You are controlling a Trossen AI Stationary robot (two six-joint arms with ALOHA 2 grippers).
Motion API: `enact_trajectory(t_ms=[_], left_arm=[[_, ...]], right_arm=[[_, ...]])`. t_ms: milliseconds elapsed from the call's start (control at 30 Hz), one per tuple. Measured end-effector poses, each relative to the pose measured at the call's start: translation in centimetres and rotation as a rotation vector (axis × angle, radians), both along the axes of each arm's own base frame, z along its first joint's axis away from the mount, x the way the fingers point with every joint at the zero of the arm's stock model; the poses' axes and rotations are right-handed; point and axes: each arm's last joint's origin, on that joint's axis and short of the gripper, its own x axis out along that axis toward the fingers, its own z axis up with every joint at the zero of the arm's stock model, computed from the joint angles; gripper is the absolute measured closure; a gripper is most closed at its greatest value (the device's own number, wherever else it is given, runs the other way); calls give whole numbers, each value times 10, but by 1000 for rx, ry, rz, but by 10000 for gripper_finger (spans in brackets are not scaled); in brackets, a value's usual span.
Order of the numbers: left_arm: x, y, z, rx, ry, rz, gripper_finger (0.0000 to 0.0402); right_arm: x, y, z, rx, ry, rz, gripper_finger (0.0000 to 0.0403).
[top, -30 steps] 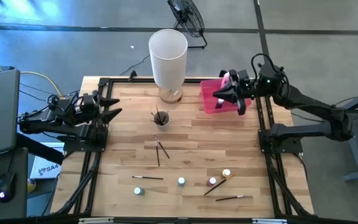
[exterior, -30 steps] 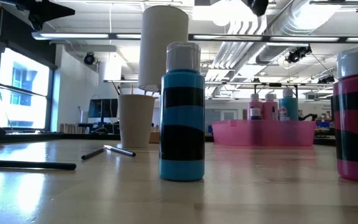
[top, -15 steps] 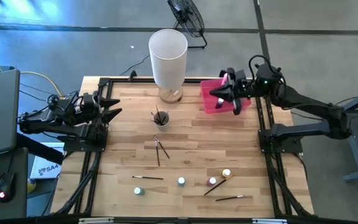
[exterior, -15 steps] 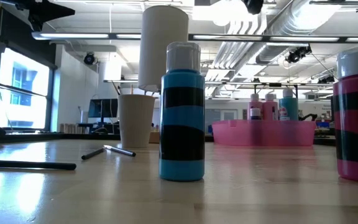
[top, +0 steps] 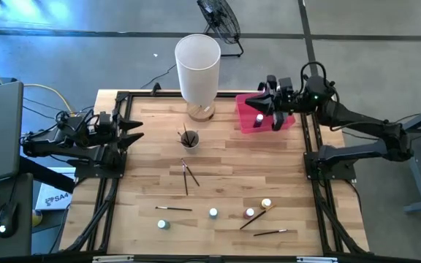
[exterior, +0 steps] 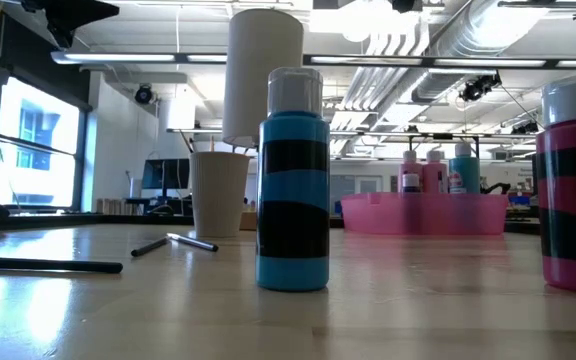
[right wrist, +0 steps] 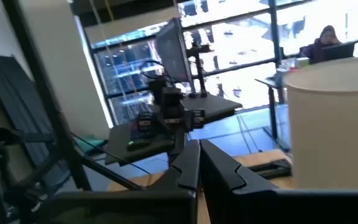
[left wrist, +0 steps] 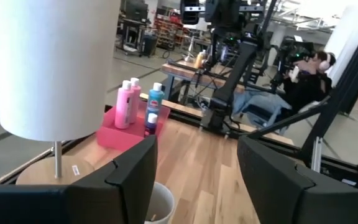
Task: Pick & Place Paint Supplies
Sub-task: Put the small yellow paint bottle into the pink bin
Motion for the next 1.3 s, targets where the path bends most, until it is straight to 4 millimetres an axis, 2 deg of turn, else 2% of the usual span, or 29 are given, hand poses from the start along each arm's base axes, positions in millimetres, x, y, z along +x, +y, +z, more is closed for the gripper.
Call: enact_trajectory(t_ms=[267,633,867,1067,1300], left_arm=[[0,0,0,44,12,1,249],[0,0,0,44,11,6,258],[0,0,0,44,11,7,258],[0,0,0,43,11,7,258],[0,0,0,44,11,8,258]], right_arm=[[8,20,-2,11,10,49,400],[27,37,-20,76,141,45,400],[27,44,-19,104,327,-5,400],[24,56,-15,107,450,70,400],[7,69,-39,177,756,138,400]])
